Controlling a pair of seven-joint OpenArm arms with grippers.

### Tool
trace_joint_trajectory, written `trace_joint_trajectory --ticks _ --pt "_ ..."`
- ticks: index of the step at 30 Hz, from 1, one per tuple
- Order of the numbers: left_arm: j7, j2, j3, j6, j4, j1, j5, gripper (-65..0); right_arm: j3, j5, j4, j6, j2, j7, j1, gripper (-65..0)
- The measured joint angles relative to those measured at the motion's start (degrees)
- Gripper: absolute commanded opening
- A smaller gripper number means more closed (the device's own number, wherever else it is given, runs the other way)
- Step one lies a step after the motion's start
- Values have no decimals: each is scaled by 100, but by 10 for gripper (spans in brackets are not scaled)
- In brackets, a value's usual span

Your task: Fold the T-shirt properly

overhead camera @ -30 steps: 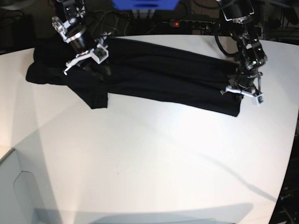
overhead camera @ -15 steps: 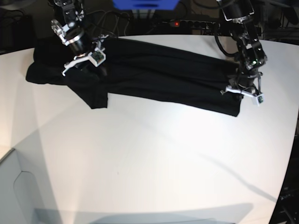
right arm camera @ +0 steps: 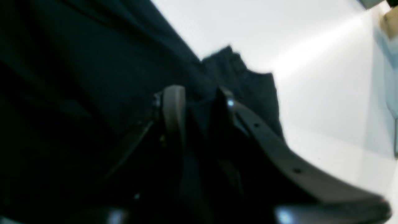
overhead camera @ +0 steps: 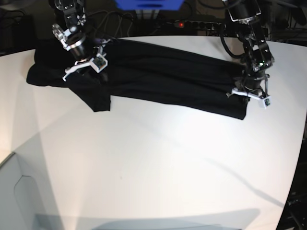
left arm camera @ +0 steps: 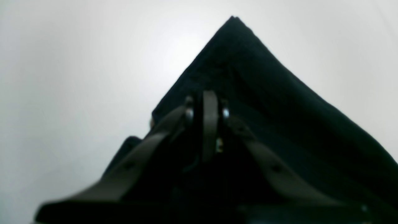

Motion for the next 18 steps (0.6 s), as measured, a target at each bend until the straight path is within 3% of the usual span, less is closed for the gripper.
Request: trace_joint_trajectory --ticks 2,8,18 --pt "-4 2 0 0 0 2 0 -649 2 2 -2 0 11 -162 50 -648" --pt "-2 2 0 0 0 2 0 -649 0 4 74 -2 -2 -358 74 -650" --pt "0 2 0 0 0 0 -2 -649 -11 24 1370 2 -31 -396 -507 -650"
